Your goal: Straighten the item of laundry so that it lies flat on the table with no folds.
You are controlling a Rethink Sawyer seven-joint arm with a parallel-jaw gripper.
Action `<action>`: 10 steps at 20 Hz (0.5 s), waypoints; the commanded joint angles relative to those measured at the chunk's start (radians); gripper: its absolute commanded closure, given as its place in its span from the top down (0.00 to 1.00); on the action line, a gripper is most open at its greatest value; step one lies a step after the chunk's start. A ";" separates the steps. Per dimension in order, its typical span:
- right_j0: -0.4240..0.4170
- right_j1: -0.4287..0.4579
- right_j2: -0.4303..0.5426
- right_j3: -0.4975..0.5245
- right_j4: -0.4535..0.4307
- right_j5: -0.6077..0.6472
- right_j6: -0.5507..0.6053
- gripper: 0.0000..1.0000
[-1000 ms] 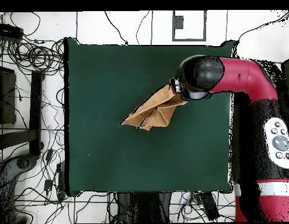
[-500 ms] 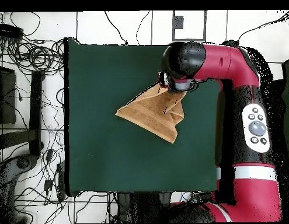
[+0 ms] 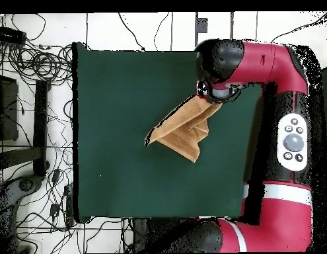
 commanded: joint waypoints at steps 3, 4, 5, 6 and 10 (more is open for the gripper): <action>0.114 0.047 -0.066 -0.196 -0.050 0.177 0.235 0.00; 0.118 0.057 -0.067 -0.221 -0.051 0.188 0.233 0.00; 0.124 0.062 -0.072 -0.239 -0.050 0.201 0.229 0.00; 0.129 0.068 -0.075 -0.260 -0.057 0.215 0.211 0.00; 0.139 0.065 -0.086 -0.260 -0.037 0.203 0.199 0.00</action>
